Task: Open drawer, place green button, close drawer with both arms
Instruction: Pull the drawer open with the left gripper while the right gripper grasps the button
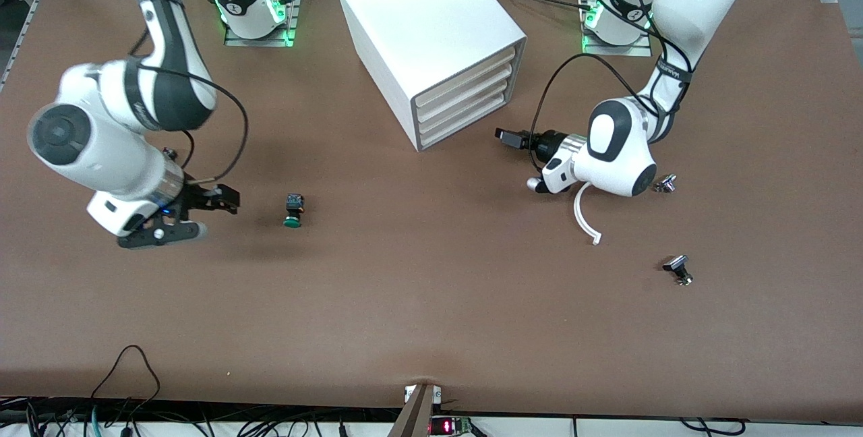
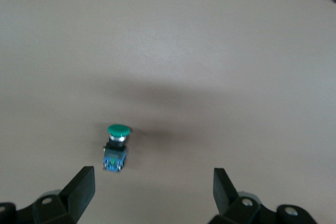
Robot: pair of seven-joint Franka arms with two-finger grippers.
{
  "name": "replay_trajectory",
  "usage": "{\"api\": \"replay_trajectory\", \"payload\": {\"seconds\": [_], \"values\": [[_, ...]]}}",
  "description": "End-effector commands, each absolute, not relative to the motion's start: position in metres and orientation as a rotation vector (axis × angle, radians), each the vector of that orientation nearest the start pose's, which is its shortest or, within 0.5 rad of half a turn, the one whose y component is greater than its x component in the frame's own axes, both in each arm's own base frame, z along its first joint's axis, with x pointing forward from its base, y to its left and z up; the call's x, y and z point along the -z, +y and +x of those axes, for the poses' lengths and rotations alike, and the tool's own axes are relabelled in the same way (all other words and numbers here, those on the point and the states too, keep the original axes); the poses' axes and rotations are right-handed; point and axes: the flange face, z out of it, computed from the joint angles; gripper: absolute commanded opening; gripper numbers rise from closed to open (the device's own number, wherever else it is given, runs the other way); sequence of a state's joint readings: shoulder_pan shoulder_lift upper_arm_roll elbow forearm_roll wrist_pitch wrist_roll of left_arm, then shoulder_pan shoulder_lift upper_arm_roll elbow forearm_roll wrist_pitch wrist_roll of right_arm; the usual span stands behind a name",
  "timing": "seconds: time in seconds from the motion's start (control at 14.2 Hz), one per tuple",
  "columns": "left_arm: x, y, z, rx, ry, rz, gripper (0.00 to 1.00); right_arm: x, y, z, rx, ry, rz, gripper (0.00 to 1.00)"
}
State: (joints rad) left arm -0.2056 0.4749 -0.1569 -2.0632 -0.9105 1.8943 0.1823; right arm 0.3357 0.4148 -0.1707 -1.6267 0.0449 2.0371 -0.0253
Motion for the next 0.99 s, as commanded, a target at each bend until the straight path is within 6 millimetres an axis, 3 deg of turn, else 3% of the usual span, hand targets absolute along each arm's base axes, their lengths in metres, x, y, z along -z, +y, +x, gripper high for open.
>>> {"api": "replay_trajectory", "payload": {"seconds": [0.0, 0.21, 0.28, 0.49, 0.63, 0.77, 0.85, 0.92], "values": [[-0.195, -0.27, 0.437, 0.861, 0.071, 2.212, 0.99, -0.345, 0.161, 0.667, 0.035, -0.341, -3.154, 1.0], [-0.187, -0.286, 0.418, 0.903, 0.071, 2.198, 0.99, -0.302, 0.207, 0.664, 0.071, -0.441, -3.145, 1.0], [-0.183, -0.292, 0.411, 0.91, 0.092, 2.186, 0.98, -0.297, 0.224, 0.66, 0.101, -0.455, -3.128, 1.0], [-0.175, -0.311, 0.396, 0.889, 0.09, 2.222, 0.9, -0.268, 0.228, 0.657, 0.065, -0.216, -3.125, 1.0], [-0.163, -0.318, 0.388, 0.905, 0.106, 2.22, 0.72, -0.252, 0.218, 0.646, 0.002, -0.169, -3.138, 1.0], [-0.162, -0.324, 0.385, 0.899, 0.099, 2.23, 0.21, -0.239, 0.202, 0.632, -0.033, -0.132, -3.145, 1.0], [-0.161, -0.322, 0.386, 0.898, 0.101, 2.231, 0.0, -0.236, 0.192, 0.624, -0.026, -0.082, -3.145, 1.0], [-0.162, -0.321, 0.388, 0.893, 0.097, 2.236, 0.0, -0.232, 0.186, 0.616, -0.012, -0.033, -3.144, 1.0]]}}
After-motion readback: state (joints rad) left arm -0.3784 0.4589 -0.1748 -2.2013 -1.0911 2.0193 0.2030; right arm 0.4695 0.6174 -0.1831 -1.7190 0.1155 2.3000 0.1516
